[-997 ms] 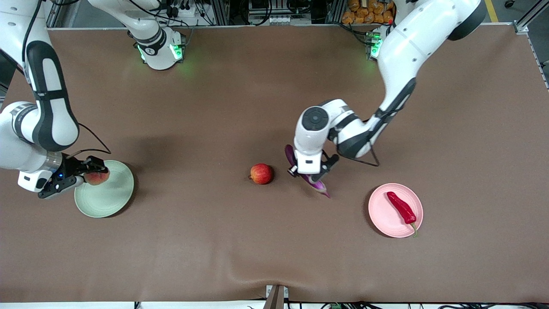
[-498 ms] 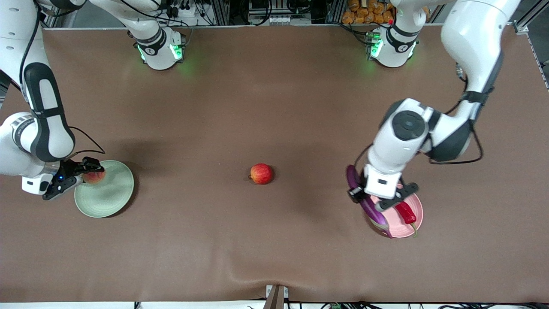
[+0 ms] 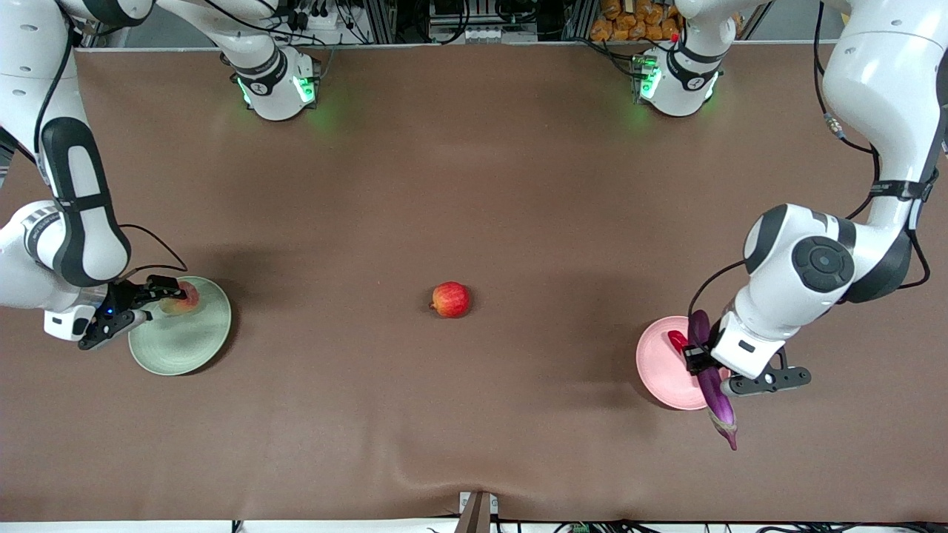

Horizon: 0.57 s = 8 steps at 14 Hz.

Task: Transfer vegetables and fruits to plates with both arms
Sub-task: 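Place the peach on the green plate while the left gripper lowers the eggplant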

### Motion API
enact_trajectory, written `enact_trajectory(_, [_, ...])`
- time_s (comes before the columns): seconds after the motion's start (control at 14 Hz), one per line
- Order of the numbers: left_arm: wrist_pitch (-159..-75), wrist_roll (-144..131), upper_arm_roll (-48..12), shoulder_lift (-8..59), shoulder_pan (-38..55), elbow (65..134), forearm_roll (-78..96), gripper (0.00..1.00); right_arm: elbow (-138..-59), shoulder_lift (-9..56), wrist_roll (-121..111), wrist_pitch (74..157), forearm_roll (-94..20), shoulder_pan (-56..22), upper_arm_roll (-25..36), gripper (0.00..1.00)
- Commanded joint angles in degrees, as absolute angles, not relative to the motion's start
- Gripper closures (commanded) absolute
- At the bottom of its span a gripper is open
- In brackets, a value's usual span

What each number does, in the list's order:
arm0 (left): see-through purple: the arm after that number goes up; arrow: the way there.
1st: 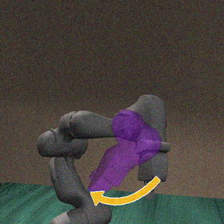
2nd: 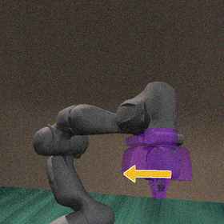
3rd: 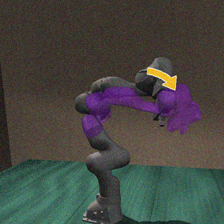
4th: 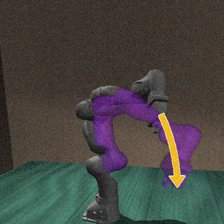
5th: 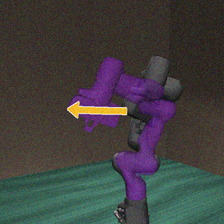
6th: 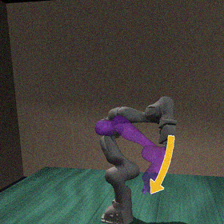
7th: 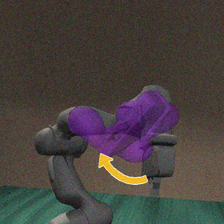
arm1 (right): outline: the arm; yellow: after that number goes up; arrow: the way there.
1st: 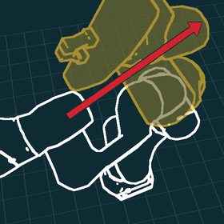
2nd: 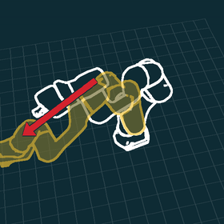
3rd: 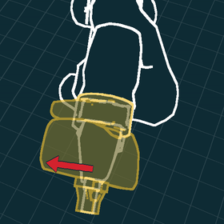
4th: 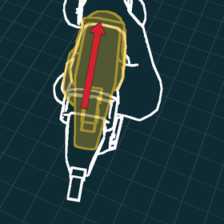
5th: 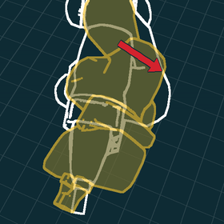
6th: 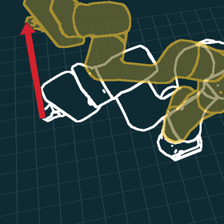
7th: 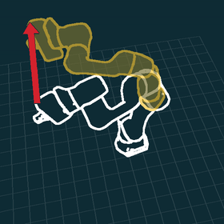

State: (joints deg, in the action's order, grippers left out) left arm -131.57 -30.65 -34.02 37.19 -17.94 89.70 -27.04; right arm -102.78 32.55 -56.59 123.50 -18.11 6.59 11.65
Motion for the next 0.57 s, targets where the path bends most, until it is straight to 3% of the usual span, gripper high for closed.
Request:
enact_trajectory(0.0, [-131.0,-27.7,-34.2,39.7,-17.7,86.8,-26.7,1.00,-96.4,32.9,-57.4,116.5,-19.9,7.2,10.9,0.00])
enact_trajectory(0.5, [-132.4,-25.7,-34.2,43.3,-17.2,83.8,-21.7,1.00,-90.8,31.2,-43.0,107.0,-19.9,-0.2,10.8,0.00])
